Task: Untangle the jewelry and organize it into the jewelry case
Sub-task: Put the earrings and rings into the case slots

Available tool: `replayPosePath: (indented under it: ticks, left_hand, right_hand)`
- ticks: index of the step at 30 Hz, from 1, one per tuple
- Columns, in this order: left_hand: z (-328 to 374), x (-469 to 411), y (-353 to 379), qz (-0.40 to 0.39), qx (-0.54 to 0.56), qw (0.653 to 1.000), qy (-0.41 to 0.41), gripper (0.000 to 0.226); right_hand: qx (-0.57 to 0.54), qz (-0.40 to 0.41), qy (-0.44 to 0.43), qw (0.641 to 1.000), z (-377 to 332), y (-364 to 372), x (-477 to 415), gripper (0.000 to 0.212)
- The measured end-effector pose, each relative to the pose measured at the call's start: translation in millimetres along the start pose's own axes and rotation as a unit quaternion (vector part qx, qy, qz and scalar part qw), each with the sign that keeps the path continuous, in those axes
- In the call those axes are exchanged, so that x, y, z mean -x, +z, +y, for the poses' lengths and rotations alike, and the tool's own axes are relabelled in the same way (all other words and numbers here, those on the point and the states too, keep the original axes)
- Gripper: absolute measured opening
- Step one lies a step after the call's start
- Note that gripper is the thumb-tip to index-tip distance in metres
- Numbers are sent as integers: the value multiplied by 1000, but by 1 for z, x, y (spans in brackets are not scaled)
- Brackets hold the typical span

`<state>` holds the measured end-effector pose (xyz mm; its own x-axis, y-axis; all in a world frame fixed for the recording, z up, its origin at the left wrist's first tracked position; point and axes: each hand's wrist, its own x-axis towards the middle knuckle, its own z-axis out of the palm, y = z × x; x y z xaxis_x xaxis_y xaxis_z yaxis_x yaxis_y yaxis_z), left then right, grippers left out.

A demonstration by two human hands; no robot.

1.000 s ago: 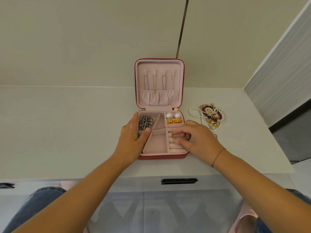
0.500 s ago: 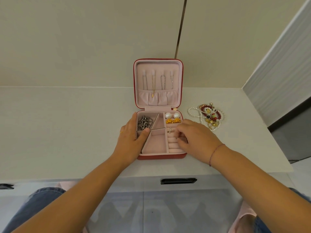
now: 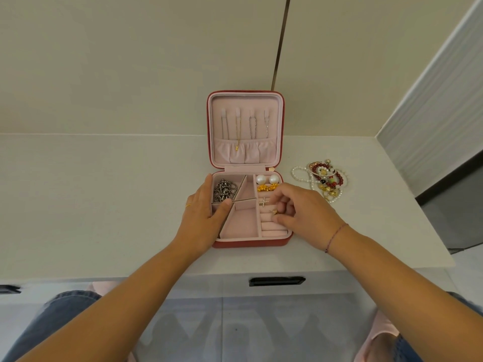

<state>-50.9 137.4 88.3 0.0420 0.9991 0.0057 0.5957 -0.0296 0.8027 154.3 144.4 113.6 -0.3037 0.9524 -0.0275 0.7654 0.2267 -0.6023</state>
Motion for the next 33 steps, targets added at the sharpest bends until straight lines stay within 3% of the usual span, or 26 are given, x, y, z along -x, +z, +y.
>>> replayPosePath:
  ticks: [9,15,18,22,28,33]
  left_hand:
    - [-1,0,1,-2,1,1000,3,56]
    - [-4,-1,1,1,-1,1000,2,55]
    - [-5,-1,2,2,0,1000,7,55]
    - [-5,-1,1,3,2,1000,7,55]
    - [-8,-3,2,1,5,1000,15,53]
    - [-7,-2,2,3,1,1000,19,54]
  right_hand:
    - [42,48,-53,997,0,6,1,7]
    - [170,-72,-32,982,-9,-13,-5,20]
    - [145,-57,-30,987,-9,-9,-5,21]
    - [85,31,-25,996,-3,-3,-3,10]
    - [18,5,-32,999,5,-3,-3,19]
    - [-26,30,-23,999,8,1,-3,19]
